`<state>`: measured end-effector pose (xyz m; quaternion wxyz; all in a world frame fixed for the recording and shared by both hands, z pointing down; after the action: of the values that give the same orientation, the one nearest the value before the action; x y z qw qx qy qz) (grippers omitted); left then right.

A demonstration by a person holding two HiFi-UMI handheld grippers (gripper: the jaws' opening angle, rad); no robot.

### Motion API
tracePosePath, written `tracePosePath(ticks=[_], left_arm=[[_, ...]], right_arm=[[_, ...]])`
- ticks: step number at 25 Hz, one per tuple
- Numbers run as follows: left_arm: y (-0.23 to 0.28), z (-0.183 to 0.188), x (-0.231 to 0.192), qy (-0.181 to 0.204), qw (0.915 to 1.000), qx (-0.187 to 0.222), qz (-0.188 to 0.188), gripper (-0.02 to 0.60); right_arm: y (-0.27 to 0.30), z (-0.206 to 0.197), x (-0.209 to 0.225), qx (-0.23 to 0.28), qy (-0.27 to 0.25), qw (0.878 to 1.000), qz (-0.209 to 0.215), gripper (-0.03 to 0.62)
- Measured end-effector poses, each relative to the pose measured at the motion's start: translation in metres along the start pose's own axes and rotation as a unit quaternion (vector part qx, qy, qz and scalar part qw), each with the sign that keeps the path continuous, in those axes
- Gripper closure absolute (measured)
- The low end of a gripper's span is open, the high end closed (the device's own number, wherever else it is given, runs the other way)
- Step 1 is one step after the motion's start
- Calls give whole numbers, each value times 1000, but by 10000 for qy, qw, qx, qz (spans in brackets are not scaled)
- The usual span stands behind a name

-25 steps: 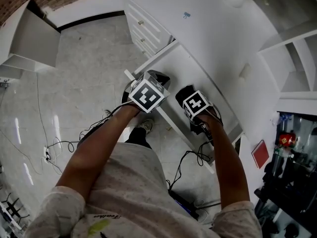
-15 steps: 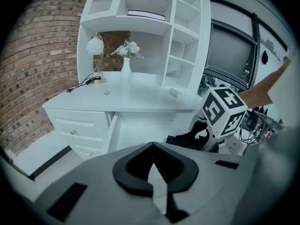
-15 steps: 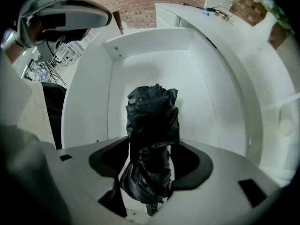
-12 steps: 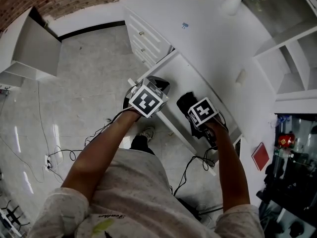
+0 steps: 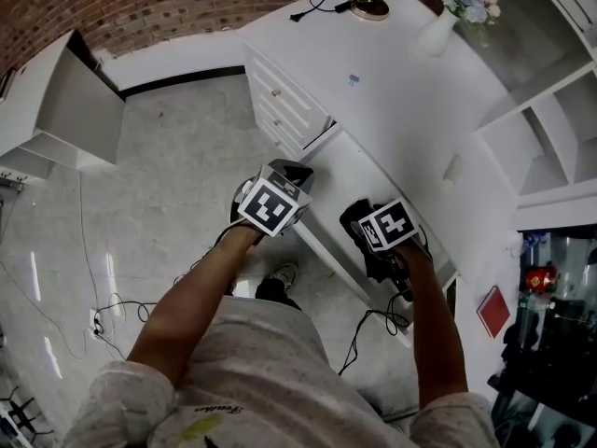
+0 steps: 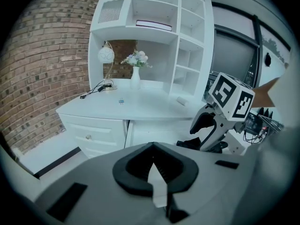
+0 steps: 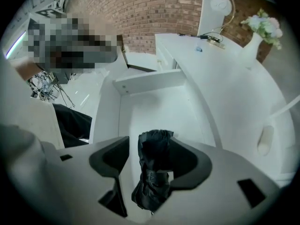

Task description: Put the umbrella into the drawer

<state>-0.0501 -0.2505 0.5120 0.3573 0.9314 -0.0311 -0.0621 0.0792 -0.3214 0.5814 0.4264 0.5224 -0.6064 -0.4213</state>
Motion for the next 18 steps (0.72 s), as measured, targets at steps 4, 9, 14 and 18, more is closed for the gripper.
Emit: tracePosePath(ticks=[4,9,14,18], left_arm=[[-20,3,-20,-138,9996,152,169,584],[-45,4,-46,-214,9988,283,349,584],[-76,4,-77,-282,9971,453,544,584],[-105,13,-102,-199,9951,596,766,584]], right_arm=[[-15,33,-4,516,153,9984,-164,353],[-33,70,-11,988,215,9942,-356,370],[-51,109,-23,1408,263,9882,-536,382],[-65,137,-35,1710,315,9827,-640,393]])
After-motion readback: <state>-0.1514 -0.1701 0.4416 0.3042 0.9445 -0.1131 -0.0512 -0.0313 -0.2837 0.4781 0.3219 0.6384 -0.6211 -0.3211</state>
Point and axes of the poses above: the fingertips, and each gripper's own axes: y forward along the fingers, x to its right, z out of its top, the point moved 1 cm from there along -y, backward along the fingers
